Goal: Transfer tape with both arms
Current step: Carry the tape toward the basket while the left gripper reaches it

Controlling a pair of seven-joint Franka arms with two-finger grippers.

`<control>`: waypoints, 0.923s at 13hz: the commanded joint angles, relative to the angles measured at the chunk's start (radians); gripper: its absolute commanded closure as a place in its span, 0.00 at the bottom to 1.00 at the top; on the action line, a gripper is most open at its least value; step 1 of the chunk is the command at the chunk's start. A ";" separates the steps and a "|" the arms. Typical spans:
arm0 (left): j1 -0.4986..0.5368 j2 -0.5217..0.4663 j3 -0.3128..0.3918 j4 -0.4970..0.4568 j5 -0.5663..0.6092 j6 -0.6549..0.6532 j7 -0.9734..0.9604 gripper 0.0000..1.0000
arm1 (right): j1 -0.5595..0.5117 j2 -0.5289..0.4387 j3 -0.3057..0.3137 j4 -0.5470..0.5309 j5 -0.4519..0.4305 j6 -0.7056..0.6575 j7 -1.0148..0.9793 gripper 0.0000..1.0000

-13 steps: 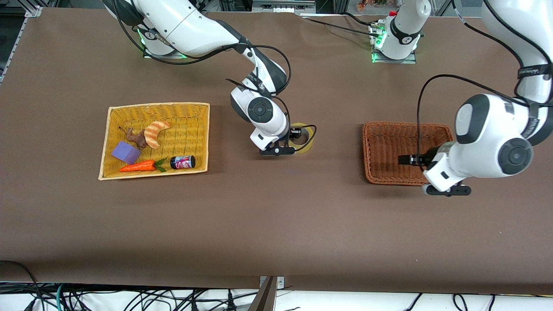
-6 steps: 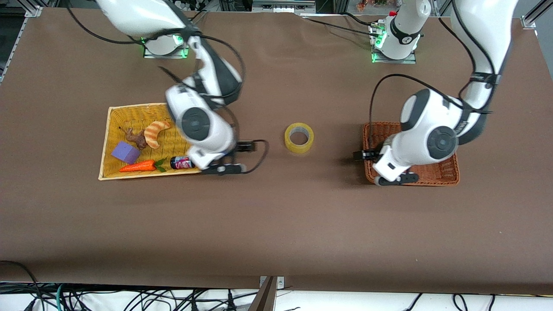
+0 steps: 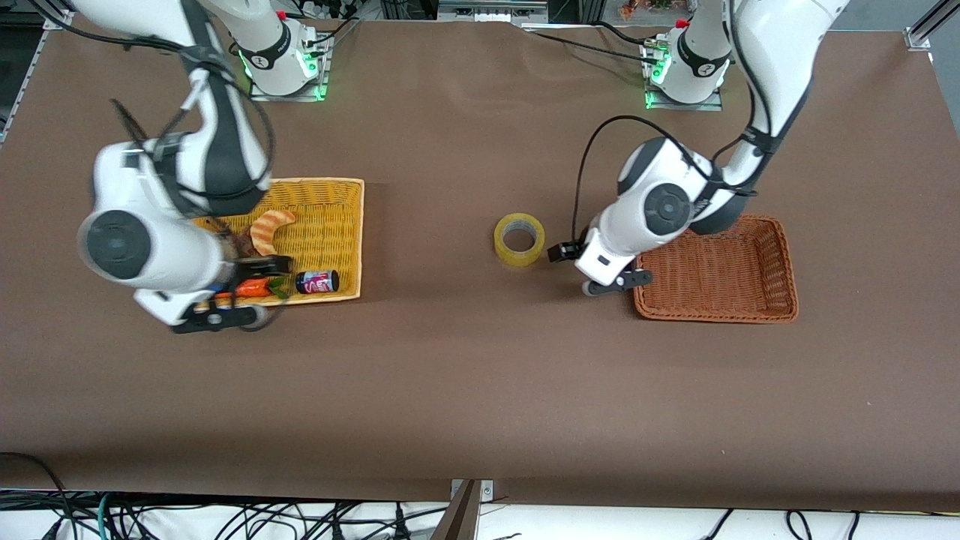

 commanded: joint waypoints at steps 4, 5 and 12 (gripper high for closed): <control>-0.059 0.112 -0.067 0.014 0.240 0.051 -0.235 0.00 | -0.229 -0.232 0.080 -0.055 0.012 -0.009 -0.051 0.00; -0.069 0.114 -0.067 0.014 0.241 0.052 -0.235 0.00 | -0.290 -0.303 0.139 -0.106 0.001 -0.017 -0.048 0.00; -0.067 0.112 -0.102 -0.058 0.382 0.072 -0.236 0.00 | -0.440 -0.502 0.340 -0.326 -0.092 -0.017 0.004 0.00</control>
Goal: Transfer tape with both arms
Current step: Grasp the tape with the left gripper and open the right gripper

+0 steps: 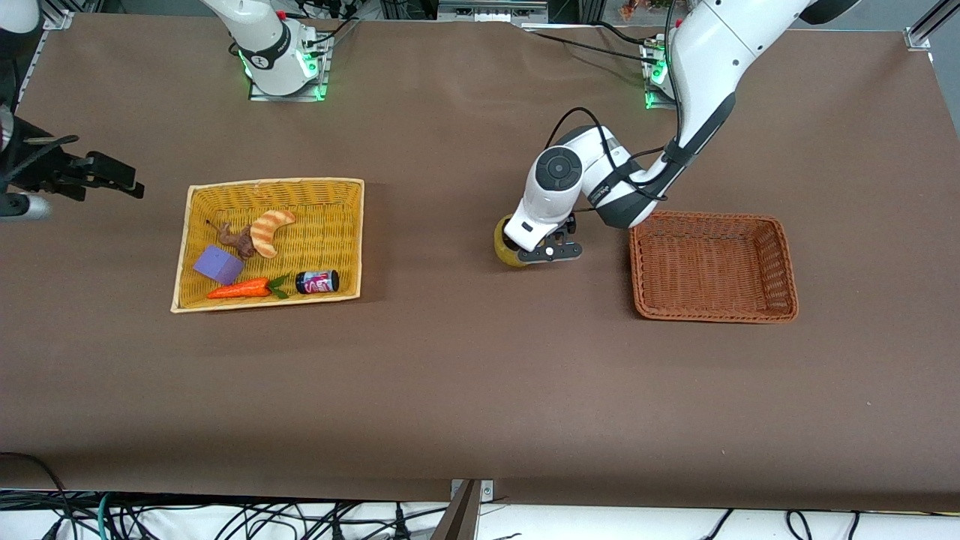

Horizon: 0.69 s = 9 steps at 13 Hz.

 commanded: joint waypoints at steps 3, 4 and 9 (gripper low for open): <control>0.017 0.004 -0.012 -0.084 0.070 0.127 -0.019 0.00 | -0.035 -0.065 0.073 -0.036 -0.058 0.026 0.053 0.00; 0.018 0.011 -0.012 -0.081 0.070 0.129 -0.021 0.08 | -0.035 -0.064 0.055 -0.032 -0.057 0.027 0.054 0.00; 0.024 0.016 -0.010 -0.076 0.067 0.126 -0.074 1.00 | -0.034 -0.050 0.046 -0.009 -0.048 0.026 0.048 0.00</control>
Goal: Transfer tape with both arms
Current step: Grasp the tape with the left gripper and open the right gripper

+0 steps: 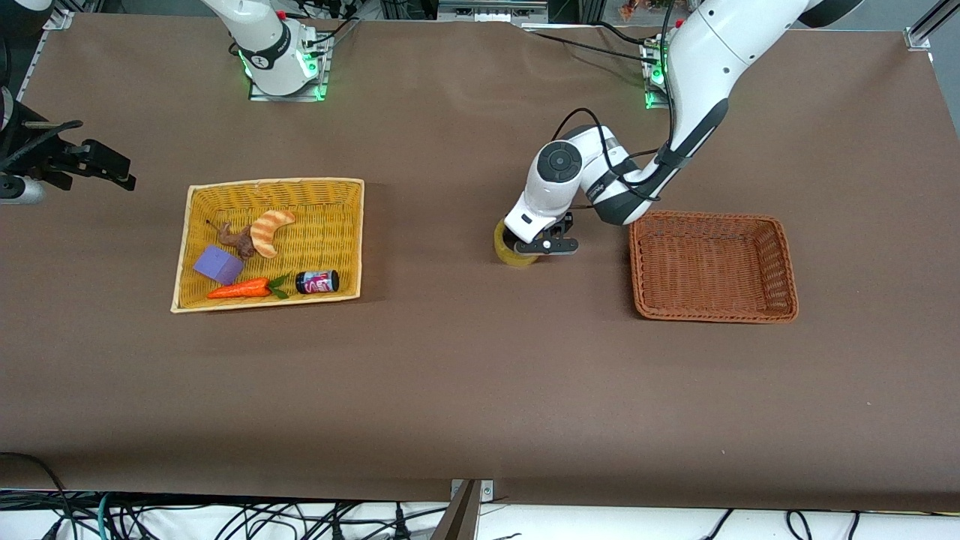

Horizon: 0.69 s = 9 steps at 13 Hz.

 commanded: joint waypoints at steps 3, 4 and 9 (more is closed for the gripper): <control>0.015 0.015 -0.009 -0.002 0.030 0.011 -0.040 1.00 | -0.008 -0.006 0.010 0.006 0.004 -0.004 -0.008 0.00; 0.015 0.016 -0.007 -0.002 0.029 0.011 -0.039 1.00 | -0.008 -0.006 0.010 0.008 0.004 -0.004 -0.008 0.00; 0.110 -0.064 -0.026 0.009 0.003 -0.096 0.120 1.00 | -0.007 -0.006 0.010 0.008 0.004 -0.004 -0.008 0.00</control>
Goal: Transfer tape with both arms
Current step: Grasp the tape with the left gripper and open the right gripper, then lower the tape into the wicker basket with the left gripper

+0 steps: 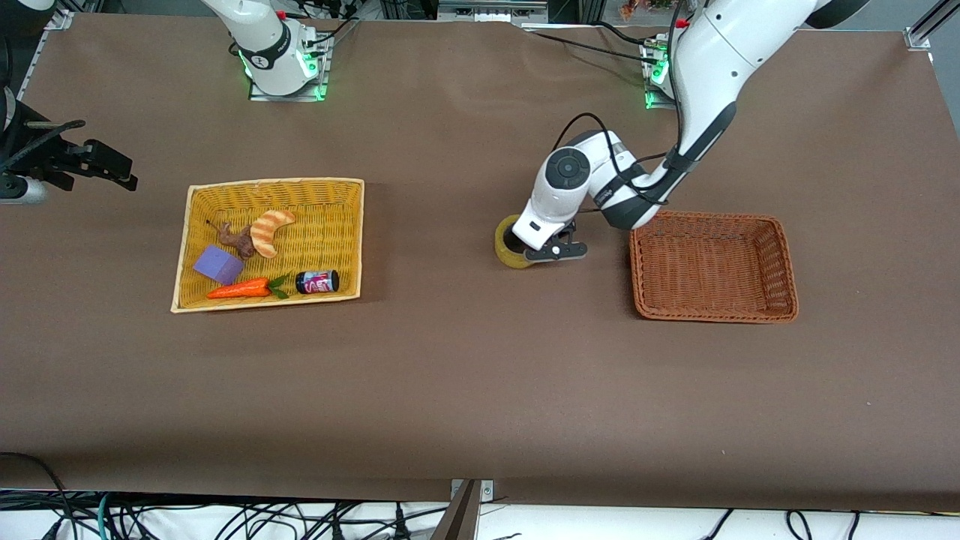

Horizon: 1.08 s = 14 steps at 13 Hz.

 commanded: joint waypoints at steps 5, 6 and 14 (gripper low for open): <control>0.151 -0.125 0.024 0.176 -0.192 -0.410 0.550 1.00 | -0.007 -0.006 0.006 0.008 0.004 -0.006 -0.008 0.00; 0.152 -0.127 0.071 0.216 -0.215 -0.456 0.642 1.00 | -0.007 -0.006 0.006 0.008 0.004 -0.006 -0.008 0.00; 0.151 -0.173 0.447 0.231 -0.341 -0.474 1.343 1.00 | -0.005 -0.006 0.010 0.008 0.004 -0.006 -0.006 0.00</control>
